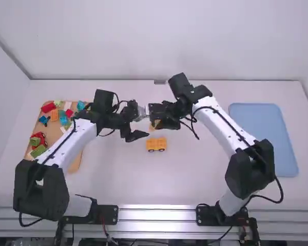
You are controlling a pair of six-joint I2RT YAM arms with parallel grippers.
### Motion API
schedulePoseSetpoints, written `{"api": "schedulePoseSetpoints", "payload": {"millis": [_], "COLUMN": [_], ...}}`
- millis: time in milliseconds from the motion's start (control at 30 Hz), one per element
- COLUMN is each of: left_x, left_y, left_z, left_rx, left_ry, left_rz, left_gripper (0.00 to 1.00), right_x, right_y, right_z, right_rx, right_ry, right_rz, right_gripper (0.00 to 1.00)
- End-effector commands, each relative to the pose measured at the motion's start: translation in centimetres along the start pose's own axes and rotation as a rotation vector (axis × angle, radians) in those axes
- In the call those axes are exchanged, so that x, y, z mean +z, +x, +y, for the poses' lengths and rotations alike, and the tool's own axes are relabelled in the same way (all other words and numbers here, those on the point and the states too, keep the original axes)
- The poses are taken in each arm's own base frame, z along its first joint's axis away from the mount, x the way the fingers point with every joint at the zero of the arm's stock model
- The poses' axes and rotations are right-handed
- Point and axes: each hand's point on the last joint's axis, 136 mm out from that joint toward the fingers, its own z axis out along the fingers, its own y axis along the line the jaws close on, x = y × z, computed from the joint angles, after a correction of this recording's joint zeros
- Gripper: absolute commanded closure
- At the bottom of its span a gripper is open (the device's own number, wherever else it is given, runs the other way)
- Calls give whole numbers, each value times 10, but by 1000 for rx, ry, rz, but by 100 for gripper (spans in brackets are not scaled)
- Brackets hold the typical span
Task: Assemble lego blocks to make yellow taxi
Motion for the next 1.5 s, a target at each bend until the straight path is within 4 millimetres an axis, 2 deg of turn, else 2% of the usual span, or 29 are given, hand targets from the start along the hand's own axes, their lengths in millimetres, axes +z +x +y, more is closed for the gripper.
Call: {"api": "schedulePoseSetpoints", "payload": {"millis": [0,167,300,500,567,733,833,1033,1300,1467], "left_x": [12,12,5,-27,-31,-23,-21,-14,-6,-6], "left_y": [2,0,-5,-23,-23,-19,-24,-24,-15,-14], "left_z": [-3,-1,4,-1,-1,2,3,17,16,15], "left_rx": [32,44,39,122,134,115,114,44,-21,-29], "left_ry": [-7,-14,-11,68,72,67,71,51,55,60], "left_rz": [64,55,3,-237,-278,-298,-352,-391,-362,-360], "left_gripper": [13,17,9,6,6,7,8,11,13,17], "right_x": [-2,-2,-3,-17,-24,-38,-41,-34,-20,-18], "right_y": [-19,-20,-20,-25,-29,-35,-38,-43,-40,-41], "right_z": [-3,-7,-7,-14,-15,-16,-18,-13,-11,-12], "right_rx": [-28,-14,-12,24,37,31,26,9,-17,-22], "right_ry": [10,24,26,15,5,-7,-6,-19,-3,3], "right_rz": [-44,-46,-51,-179,-243,-356,-379,-366,-265,-261], "right_gripper": [81,86,88,90,89,89,87,87,87,87]}}
